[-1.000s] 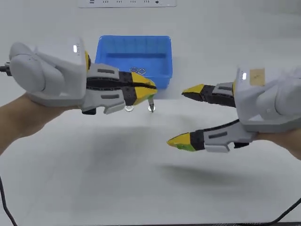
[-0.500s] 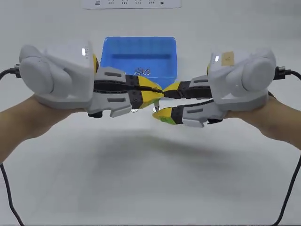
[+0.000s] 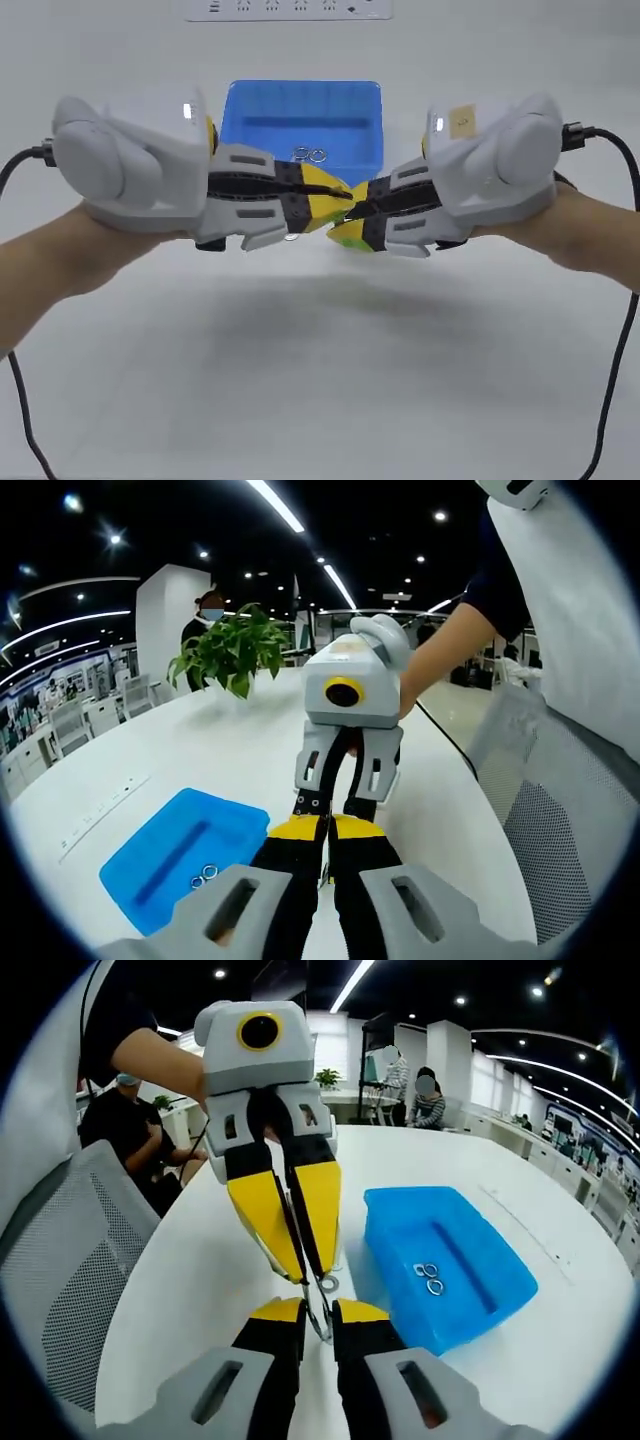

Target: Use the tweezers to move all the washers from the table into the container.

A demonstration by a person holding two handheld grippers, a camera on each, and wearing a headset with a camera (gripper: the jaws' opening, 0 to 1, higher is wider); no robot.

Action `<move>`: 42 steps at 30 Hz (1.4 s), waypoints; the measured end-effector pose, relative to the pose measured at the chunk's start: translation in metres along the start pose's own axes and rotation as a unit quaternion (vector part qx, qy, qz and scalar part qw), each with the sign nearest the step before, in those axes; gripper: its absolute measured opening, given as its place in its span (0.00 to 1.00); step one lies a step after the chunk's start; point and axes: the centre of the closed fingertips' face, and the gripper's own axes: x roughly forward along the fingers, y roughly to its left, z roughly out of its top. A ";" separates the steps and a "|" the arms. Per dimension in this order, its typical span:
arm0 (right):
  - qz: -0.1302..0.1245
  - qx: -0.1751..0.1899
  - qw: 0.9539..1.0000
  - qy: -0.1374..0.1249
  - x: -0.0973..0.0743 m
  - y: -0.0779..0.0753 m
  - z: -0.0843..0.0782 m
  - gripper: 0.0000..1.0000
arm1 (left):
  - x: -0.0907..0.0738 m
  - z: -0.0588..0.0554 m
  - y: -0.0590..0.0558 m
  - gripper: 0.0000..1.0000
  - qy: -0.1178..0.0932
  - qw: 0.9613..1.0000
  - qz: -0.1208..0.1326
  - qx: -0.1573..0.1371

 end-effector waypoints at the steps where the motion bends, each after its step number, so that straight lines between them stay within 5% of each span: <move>1: -0.001 -0.006 1.000 0.001 0.000 0.000 0.000 0.12 | 0.000 0.000 0.000 0.06 0.000 1.000 0.000 0.000; 14: 0.021 -0.010 0.999 -0.022 0.003 -0.001 0.000 0.10 | -0.003 -0.002 0.002 0.06 0.009 1.000 -0.002 0.000; 23: 0.016 -0.005 1.000 -0.026 0.003 -0.005 0.002 0.09 | -0.001 -0.001 0.008 0.07 0.029 0.999 0.010 0.029; 27: 0.008 0.001 1.000 -0.027 0.001 -0.008 0.003 0.09 | -0.003 0.003 0.006 0.17 0.022 0.999 0.012 0.026; 31: 0.004 0.005 0.999 -0.033 -0.002 -0.008 0.007 0.09 | -0.007 -0.002 0.000 0.21 0.039 0.999 0.011 0.033; 42: -0.016 0.019 0.998 -0.062 -0.020 -0.006 0.028 0.10 | -0.025 0.012 0.011 0.41 -0.013 0.996 0.086 -0.036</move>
